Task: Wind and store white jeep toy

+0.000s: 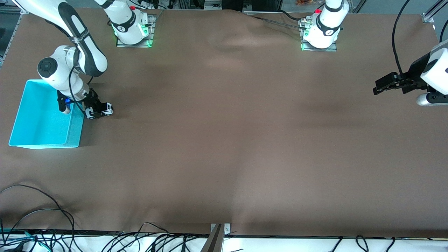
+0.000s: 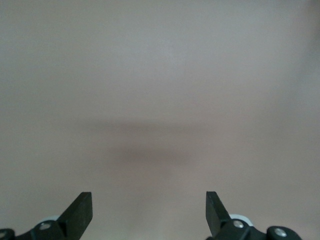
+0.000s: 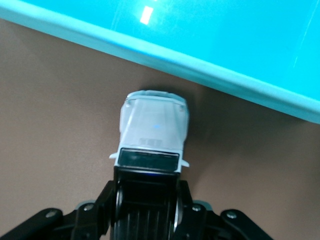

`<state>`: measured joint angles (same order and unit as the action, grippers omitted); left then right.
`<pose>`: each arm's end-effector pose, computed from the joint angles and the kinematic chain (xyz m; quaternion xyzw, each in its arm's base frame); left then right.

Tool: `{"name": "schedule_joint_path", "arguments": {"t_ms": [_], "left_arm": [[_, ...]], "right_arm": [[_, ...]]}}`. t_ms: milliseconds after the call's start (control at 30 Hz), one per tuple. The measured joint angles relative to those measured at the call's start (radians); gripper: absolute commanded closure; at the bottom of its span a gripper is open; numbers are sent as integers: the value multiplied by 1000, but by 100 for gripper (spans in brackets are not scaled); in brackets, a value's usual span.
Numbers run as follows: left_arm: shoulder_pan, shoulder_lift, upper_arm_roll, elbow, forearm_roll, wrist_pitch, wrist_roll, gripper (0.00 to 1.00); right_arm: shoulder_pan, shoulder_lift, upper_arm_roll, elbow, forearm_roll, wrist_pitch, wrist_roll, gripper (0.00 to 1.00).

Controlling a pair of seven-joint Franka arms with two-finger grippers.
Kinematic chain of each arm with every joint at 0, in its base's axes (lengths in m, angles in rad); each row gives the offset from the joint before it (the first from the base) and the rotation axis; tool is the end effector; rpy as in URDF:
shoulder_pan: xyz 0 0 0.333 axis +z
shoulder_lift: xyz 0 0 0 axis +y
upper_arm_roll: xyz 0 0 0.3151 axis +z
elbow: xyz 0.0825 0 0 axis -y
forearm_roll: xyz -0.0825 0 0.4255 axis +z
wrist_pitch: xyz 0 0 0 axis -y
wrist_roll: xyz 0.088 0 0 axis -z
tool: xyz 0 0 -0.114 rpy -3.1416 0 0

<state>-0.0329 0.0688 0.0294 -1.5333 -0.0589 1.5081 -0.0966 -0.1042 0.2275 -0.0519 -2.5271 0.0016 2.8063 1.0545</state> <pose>0.6087 -0.0097 0.5893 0.9974 0.0460 -0.0483 0.0261 0.4761 -0.0765 0.1493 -0.8221 0.5687 -0.0258 0.0063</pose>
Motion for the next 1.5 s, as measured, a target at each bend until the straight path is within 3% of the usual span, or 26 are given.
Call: {"name": "schedule_joint_path", "arguments": {"t_ms": [434,1001,1502], "left_arm": [[0,0,0,0,0,0,0,0],[1,1,0,0,0,1,0,0],[6,1,0,0,0,1,0,0]], "right_arm": [[2,-20,9,6,0,-10,1,100],[6,-169,109,41,0,-172,20,100],[-2,-217,95,210,-2,-498,-481,100]]}}
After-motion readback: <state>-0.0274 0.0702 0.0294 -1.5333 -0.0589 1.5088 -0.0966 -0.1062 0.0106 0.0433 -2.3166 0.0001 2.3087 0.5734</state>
